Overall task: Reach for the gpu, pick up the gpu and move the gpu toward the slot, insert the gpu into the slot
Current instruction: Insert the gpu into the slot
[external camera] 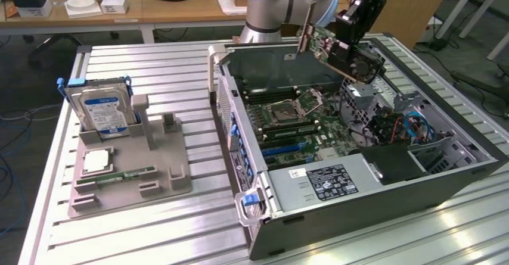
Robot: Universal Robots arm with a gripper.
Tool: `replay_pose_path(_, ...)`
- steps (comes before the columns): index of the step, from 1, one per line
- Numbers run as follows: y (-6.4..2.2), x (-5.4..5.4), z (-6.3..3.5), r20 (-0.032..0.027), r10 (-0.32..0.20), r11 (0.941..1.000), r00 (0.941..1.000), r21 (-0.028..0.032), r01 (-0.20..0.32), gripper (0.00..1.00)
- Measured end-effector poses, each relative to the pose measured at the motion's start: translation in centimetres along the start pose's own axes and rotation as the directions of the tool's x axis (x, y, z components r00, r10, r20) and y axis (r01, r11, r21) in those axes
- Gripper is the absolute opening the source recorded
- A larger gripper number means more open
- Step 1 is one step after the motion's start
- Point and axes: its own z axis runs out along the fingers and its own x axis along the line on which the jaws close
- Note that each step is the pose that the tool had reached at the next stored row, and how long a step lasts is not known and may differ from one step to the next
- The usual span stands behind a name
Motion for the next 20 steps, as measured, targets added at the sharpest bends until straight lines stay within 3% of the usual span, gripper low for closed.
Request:
replay_pose_path(5,0.0,0.0,0.06,0.0004,-0.089,0.996,0.996,-0.0018,0.089,0.26)
replay_pose_path(10,0.0,0.0,0.13,0.0011,-0.172,0.9851,0.9851,-0.0033,0.172,0.26)
replay_pose_path(15,0.0,0.0,0.2,0.0025,-0.255,0.9668,0.9668,-0.0042,0.255,0.26)
replay_pose_path(20,0.0,0.0,0.27,0.0049,-0.335,0.9424,0.9424,-0.004,0.335,0.26)
